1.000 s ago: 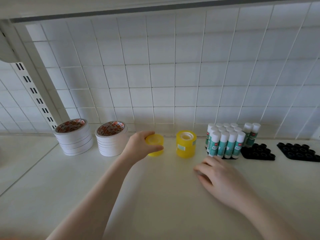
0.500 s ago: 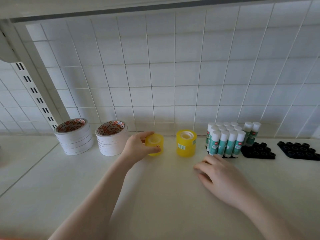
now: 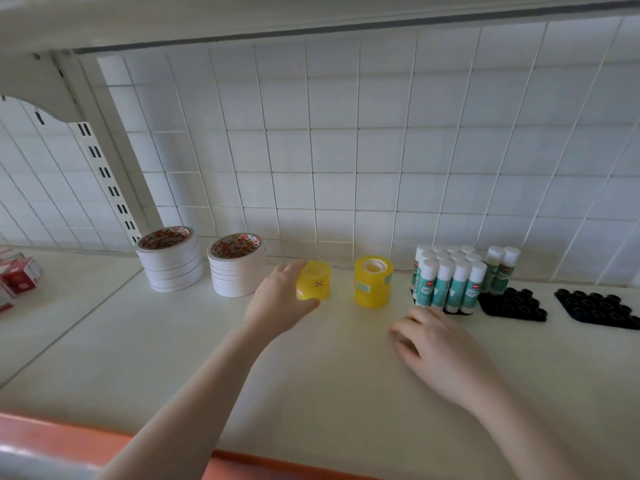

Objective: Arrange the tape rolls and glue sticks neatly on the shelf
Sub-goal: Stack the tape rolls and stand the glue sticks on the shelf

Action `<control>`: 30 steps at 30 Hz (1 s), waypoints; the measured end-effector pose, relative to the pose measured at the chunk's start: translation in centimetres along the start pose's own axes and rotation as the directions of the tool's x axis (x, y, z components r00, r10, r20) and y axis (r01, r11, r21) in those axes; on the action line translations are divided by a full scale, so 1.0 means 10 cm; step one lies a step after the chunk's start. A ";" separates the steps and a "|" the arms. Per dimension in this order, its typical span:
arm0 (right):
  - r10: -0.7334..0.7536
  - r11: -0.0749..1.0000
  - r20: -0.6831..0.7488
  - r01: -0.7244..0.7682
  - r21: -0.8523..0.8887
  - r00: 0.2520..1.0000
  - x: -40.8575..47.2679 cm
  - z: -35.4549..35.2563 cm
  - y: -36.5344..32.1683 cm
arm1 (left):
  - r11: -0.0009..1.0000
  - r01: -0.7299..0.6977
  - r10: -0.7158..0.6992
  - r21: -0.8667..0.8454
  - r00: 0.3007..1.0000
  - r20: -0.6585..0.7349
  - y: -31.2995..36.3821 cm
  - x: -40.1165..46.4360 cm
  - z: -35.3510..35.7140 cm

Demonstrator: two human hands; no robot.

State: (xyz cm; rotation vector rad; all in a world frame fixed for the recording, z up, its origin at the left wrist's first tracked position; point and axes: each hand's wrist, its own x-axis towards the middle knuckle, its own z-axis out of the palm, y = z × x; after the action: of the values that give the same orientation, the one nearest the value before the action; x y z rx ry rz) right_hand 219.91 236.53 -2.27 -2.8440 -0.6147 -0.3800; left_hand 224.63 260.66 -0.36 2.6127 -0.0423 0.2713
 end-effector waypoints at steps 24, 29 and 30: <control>0.410 0.794 -0.453 -0.554 -0.250 0.792 -1.87 -0.75 0.26 | 0.920 -0.336 0.344 0.203 0.939 -0.009 1.04 -1.45 0.27; 0.491 0.710 -0.518 -0.666 -0.228 0.701 -2.41 -0.95 0.66 | 0.888 -0.428 0.427 0.168 0.903 0.041 1.71 -1.58 0.50; 0.505 0.695 -0.529 -0.685 -0.219 0.682 -2.54 -0.99 0.77 | 0.881 -0.444 0.444 0.162 0.895 0.041 1.87 -1.61 0.56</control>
State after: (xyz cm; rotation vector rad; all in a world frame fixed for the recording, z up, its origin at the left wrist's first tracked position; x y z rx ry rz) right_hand 198.82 217.69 -1.44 -2.9318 0.5829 -1.0640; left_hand 208.35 241.27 0.77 2.7420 -0.6555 0.4472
